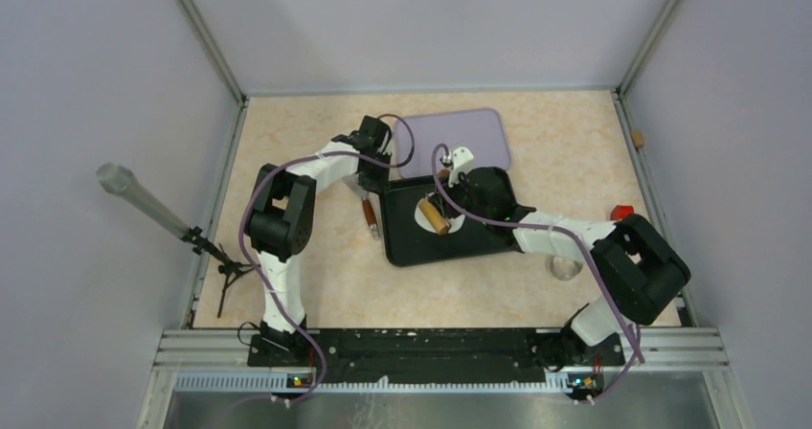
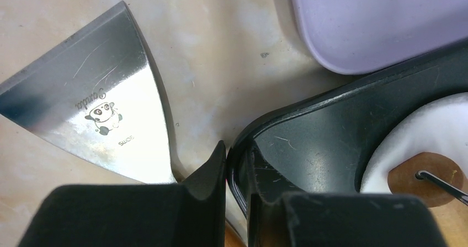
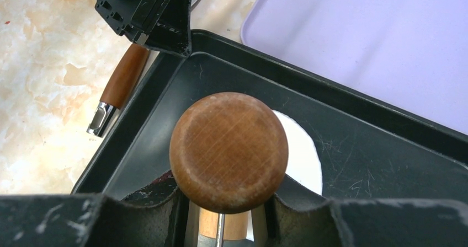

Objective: Roll out the dumpling wrappers from the dough
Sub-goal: Flatten out the dough on the work surface.

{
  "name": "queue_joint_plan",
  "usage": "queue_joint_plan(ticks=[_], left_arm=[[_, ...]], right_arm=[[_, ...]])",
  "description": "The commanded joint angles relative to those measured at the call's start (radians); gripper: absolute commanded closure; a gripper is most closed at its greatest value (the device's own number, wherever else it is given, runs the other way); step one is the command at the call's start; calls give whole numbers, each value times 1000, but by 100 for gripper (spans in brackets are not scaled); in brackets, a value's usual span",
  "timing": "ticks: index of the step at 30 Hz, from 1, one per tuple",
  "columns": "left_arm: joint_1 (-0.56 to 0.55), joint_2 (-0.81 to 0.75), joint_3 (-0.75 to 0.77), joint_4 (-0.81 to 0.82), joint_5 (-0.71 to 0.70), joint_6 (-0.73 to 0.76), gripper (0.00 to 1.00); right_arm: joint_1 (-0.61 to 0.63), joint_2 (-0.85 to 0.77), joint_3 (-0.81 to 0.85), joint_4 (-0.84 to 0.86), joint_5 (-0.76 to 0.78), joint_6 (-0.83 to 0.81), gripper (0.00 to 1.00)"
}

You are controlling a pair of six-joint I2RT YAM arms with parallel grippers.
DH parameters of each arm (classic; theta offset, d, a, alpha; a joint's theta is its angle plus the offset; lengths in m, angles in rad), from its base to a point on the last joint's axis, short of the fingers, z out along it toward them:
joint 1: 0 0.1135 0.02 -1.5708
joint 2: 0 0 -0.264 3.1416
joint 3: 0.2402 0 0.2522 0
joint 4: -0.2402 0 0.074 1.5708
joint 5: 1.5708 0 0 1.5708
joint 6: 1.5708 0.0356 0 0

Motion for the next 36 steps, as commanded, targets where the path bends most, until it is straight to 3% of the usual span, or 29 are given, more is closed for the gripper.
queue_joint_plan(ticks=[1, 9, 20, 26, 31, 36], left_arm=[[6, -1, -42, -14, -84, -104, 100], [-6, -60, -61, -9, 41, -96, 100], [-35, -234, -104, 119, 185, 155, 93], [-37, -150, -3, 137, 145, 284, 92], [-37, -76, 28, 120, 176, 279, 93], [-36, -45, -1, 114, 189, 243, 100]], right_arm=[[-11, 38, -74, -208, 196, -41, 100], [-74, 27, -18, -250, 200, -17, 100], [-130, -36, -16, -290, 122, -51, 100], [-130, -12, -14, -268, 98, -50, 100], [-94, 28, -16, -261, 64, -51, 100], [-49, 59, -41, -257, 17, -50, 100]])
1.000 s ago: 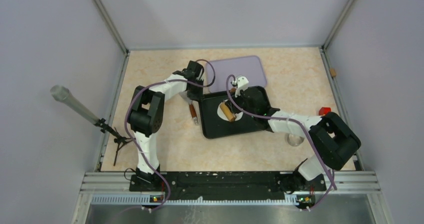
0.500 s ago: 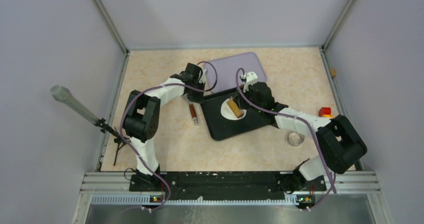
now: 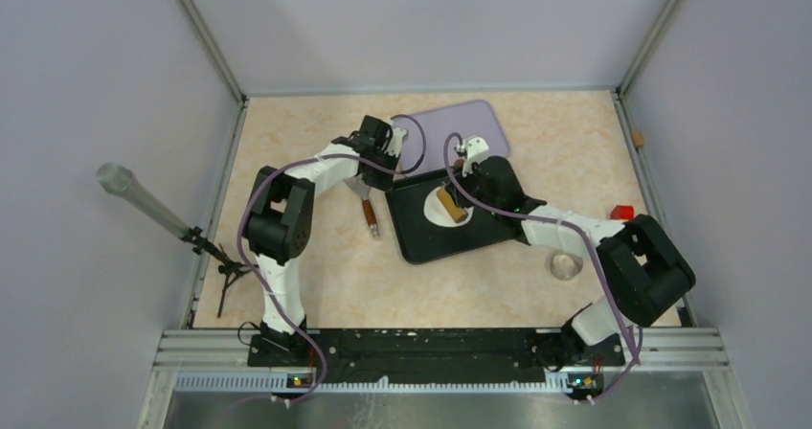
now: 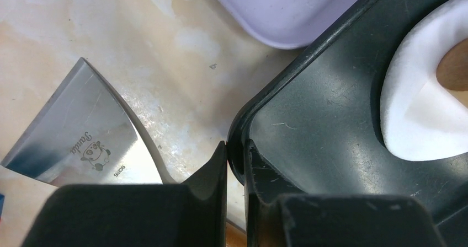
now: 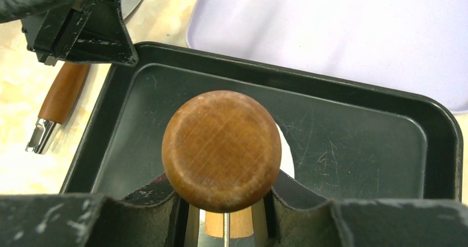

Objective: Roll out the dumpling wrappers from the dough
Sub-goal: Flatten out the dough on the work surface.

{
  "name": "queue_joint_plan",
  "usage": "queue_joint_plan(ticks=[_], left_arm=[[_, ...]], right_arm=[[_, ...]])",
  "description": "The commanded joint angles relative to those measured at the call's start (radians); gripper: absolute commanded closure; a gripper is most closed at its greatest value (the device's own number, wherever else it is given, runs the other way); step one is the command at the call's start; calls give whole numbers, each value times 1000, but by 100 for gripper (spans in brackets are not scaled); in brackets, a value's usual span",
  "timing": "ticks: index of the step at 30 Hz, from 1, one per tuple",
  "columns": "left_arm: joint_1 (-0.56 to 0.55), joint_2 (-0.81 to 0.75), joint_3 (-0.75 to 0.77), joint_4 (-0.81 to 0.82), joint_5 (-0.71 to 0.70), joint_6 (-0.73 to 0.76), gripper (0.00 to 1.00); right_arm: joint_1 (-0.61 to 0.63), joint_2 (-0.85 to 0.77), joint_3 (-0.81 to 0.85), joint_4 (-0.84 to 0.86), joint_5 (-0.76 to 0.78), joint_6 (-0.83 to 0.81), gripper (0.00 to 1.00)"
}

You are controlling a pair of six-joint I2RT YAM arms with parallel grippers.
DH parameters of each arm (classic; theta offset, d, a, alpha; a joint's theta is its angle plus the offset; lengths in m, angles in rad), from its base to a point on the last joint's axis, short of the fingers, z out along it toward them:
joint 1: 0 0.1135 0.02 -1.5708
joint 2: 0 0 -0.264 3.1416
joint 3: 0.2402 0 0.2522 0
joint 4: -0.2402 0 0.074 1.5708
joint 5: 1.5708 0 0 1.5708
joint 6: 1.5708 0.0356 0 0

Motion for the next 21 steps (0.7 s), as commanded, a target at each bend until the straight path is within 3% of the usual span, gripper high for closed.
queue_joint_plan(ticks=[1, 11, 21], left_arm=[[-14, -5, 25, 38, 80, 7, 100], [-14, 38, 9, 5, 35, -124, 100], [-13, 31, -3, 4, 34, -142, 100]], right_arm=[[44, 86, -61, -198, -31, -24, 100], [111, 125, -79, -218, -80, -33, 100], [112, 124, -92, -236, -212, -54, 100]])
